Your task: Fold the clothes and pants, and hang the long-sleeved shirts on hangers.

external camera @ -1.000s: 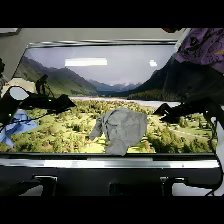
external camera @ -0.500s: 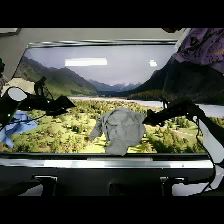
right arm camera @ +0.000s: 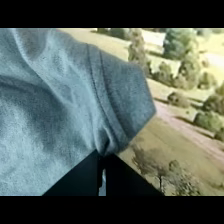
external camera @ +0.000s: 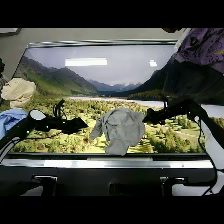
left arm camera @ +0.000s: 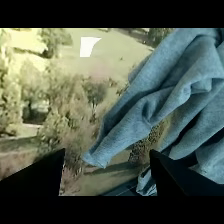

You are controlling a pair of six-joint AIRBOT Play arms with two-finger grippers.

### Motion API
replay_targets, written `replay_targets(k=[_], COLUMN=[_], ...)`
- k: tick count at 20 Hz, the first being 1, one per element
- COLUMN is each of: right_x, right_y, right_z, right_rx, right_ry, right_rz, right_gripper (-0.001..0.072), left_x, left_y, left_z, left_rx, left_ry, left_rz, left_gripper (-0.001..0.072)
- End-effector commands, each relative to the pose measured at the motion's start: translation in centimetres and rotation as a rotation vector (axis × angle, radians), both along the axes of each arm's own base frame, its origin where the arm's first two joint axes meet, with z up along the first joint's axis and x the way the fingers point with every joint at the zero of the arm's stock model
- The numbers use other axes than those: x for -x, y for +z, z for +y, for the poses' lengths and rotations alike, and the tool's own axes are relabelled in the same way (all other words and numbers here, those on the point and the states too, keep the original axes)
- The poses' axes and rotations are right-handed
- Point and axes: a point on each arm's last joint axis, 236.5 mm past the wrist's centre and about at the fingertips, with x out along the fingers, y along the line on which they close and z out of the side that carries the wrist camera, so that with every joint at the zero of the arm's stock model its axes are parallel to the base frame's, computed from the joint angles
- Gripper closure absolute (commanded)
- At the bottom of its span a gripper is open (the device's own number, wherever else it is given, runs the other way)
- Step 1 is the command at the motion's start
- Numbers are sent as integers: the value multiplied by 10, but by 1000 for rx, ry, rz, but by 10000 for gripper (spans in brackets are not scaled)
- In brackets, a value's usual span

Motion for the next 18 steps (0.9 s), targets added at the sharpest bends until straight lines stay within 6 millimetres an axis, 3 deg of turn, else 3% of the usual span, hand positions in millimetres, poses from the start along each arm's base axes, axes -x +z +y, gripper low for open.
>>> replay_targets(k=[1,6,7,8,9,10,11,13,15,16,18], right_x=[3,11,12,13,13,12,10,-5,-43,-68,-103], right_y=[4,7,8,9,11,13,20,45,90,127,218], right_z=[1,4,5,6,7,7,9,5,-12,-24,-38], right_rx=[-5,-19,-26,-33,-37,-40,-46,-26,66,116,175], right_ry=[-3,10,15,12,3,-5,-9,1,-37,-76,-130], right_rz=[13,45,52,57,65,62,43,-49,-208,-317,-540], right_gripper=[676,677,677,677,677,677,677,678,678,678,678], left_x=[22,32,31,29,24,17,6,-28,-76,-103,-147], left_y=[-19,-43,-48,-53,-55,-53,-45,-18,18,49,136], left_z=[-27,-48,-48,-47,-45,-44,-42,-32,15,49,107], left_rx=[18,-5,-14,-22,-30,-29,-20,-21,-174,-283,-446], left_ry=[-77,-103,-87,-65,-42,-32,-18,-10,47,85,161], left_rz=[6,38,49,58,56,40,19,-66,-156,-222,-400], left_gripper=[99,111,179,401,575,690,691,694,694,695,694])
